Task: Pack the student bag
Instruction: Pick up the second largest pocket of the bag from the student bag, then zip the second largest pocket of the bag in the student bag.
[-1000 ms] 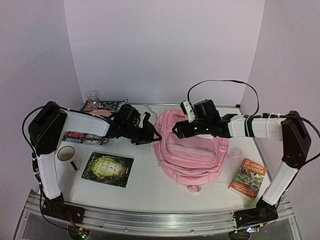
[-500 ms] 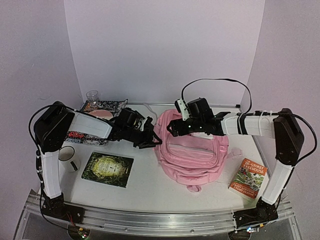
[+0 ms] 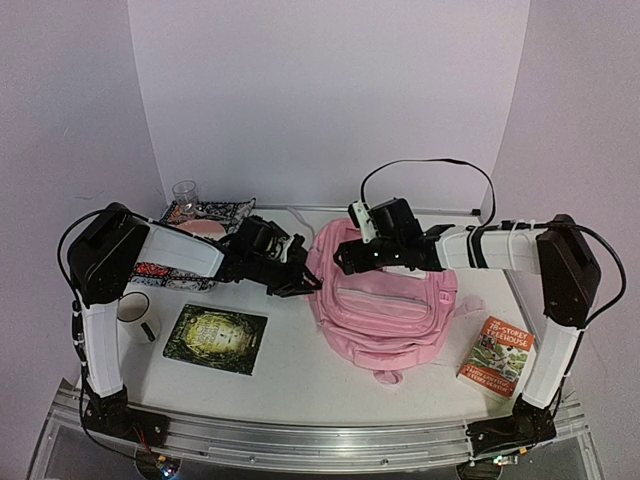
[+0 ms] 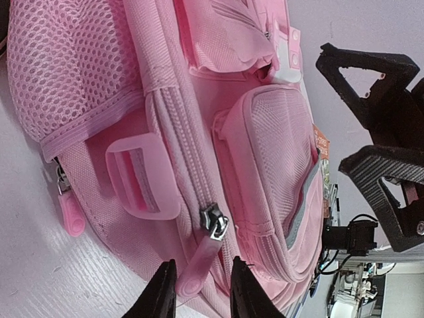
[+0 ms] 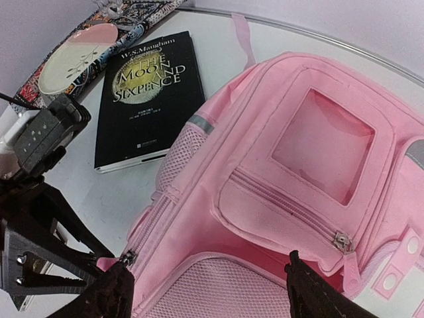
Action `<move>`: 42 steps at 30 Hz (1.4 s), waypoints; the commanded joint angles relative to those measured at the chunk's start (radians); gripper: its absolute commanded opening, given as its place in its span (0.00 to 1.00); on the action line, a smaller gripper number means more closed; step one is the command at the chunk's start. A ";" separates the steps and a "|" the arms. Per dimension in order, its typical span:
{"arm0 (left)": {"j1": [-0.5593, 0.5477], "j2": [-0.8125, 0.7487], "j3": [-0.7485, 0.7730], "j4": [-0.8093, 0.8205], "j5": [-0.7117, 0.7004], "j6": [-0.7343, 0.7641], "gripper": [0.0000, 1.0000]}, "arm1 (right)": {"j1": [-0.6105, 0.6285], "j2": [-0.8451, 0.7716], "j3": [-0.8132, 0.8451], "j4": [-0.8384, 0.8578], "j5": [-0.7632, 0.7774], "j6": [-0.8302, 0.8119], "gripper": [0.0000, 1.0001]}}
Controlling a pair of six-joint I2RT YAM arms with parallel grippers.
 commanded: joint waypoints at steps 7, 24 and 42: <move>0.005 -0.040 0.012 0.034 -0.004 0.000 0.13 | 0.006 0.009 0.044 0.004 0.001 0.010 0.78; -0.017 -0.139 -0.096 0.027 -0.096 0.047 0.00 | 0.046 0.191 0.248 -0.093 0.020 0.097 0.76; -0.213 -0.185 -0.080 -0.066 -0.442 0.187 0.00 | 0.070 0.389 0.443 -0.290 0.152 0.136 0.19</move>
